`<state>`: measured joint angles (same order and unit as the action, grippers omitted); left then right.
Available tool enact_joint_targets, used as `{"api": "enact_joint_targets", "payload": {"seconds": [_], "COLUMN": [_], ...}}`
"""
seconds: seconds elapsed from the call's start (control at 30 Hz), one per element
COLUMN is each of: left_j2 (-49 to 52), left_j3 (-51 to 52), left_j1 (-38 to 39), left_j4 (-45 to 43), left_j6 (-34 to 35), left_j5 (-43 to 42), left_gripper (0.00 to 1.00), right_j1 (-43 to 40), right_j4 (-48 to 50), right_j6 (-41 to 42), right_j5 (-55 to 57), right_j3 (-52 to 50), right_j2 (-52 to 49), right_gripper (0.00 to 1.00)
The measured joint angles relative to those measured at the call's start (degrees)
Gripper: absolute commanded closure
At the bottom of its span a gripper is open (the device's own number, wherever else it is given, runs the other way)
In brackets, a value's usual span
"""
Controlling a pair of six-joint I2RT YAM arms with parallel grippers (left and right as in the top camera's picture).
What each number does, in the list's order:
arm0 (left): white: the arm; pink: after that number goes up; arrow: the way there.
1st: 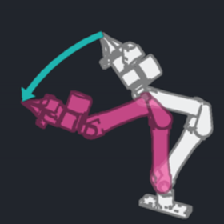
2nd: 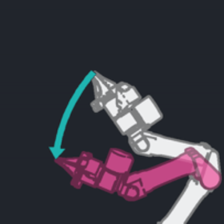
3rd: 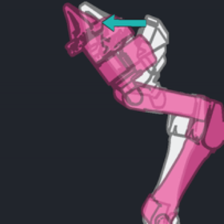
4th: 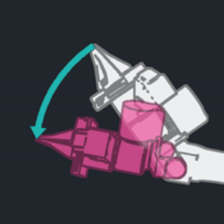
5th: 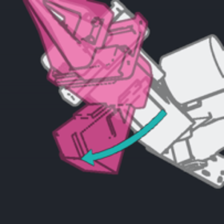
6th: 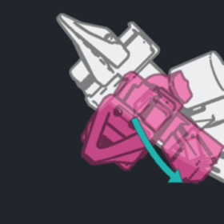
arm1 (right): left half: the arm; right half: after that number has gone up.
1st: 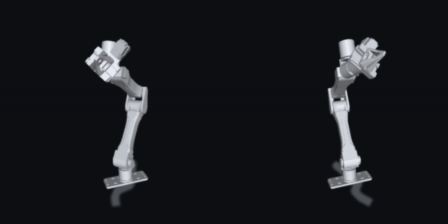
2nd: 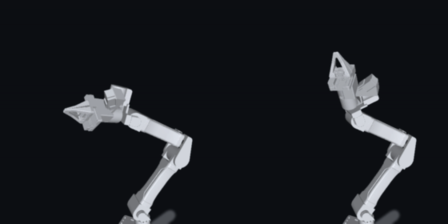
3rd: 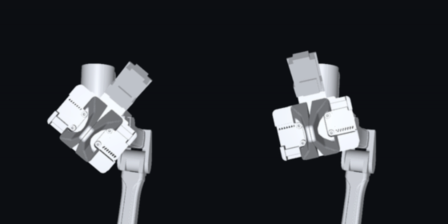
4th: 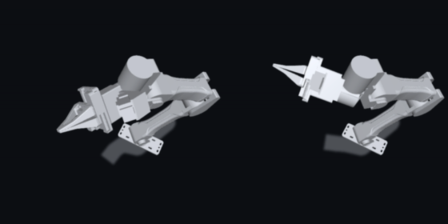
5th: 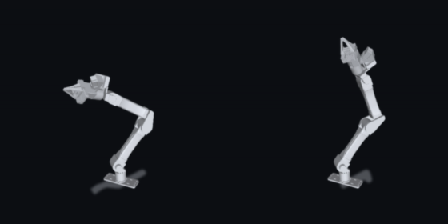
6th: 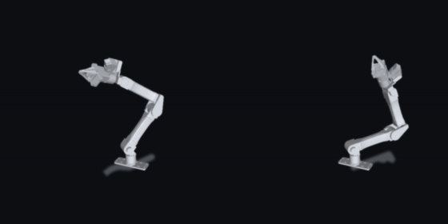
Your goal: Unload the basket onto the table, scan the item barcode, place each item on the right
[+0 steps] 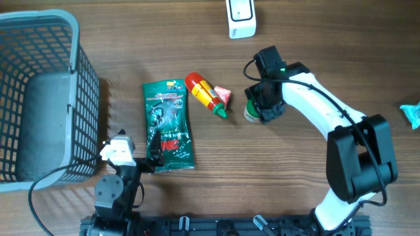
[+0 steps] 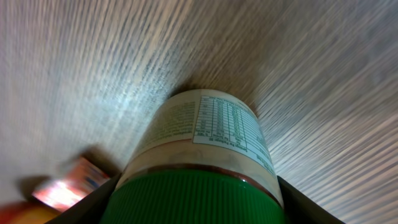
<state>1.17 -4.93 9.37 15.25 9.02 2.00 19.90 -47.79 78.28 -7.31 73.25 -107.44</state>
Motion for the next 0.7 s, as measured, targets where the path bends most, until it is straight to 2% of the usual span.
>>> {"api": "enact_joint_targets", "payload": {"seconds": [0.03,0.13,0.2,0.23,0.27,0.3,0.43,0.53,0.63,0.7], "left_j2": [0.0,0.0,0.0,0.0,0.0,0.0,0.0,0.0,0.0,0.0], "left_j3": [0.0,0.0,0.0,0.0,0.0,0.0,0.0,0.0,0.0,0.0], "left_j1": [0.0,-0.02,-0.02,-0.02,-0.02,0.0,-0.02,-0.02,0.0,0.0], "left_j4": [0.0,0.0,0.0,0.02,0.0,0.0,0.0,0.02,0.0,-0.02], "left_j6": [0.0,0.0,0.0,0.0,0.0,0.0,0.0,0.0,0.0,0.0], "left_j5": [0.0,-0.02,-0.02,-0.02,0.0,0.0,-0.02,-0.02,-0.02,-0.02], "left_gripper": [0.0,0.0,0.0,0.0,0.0,0.0,0.0,0.0,0.0,0.0], "right_j1": [-0.37,-1.66,-2.25,-2.38,-2.45,-2.45,-2.45,-2.45,-2.45,-2.45], "right_j4": [-0.37,-1.29,-2.84,-3.54,-4.35,-4.96,-9.6,-17.31,-23.98,-27.76], "right_j6": [-5.09,-26.43,-41.7,-46.21,-51.52,-57.46,-64.94,-65.51,-59.71,-45.59], "right_j5": [-0.2,-0.5,-0.35,-0.15,-0.04,0.17,0.94,0.94,0.92,0.92], "right_j3": [0.0,0.02,0.04,0.04,0.04,0.04,0.66,6.05,11.91,17.44], "right_j2": [0.02,0.09,0.09,0.09,0.09,0.09,0.09,0.09,0.11,0.2], "right_gripper": [0.35,0.21,0.2,0.18,0.14,0.03,0.0,0.0,0.0,0.0]}}
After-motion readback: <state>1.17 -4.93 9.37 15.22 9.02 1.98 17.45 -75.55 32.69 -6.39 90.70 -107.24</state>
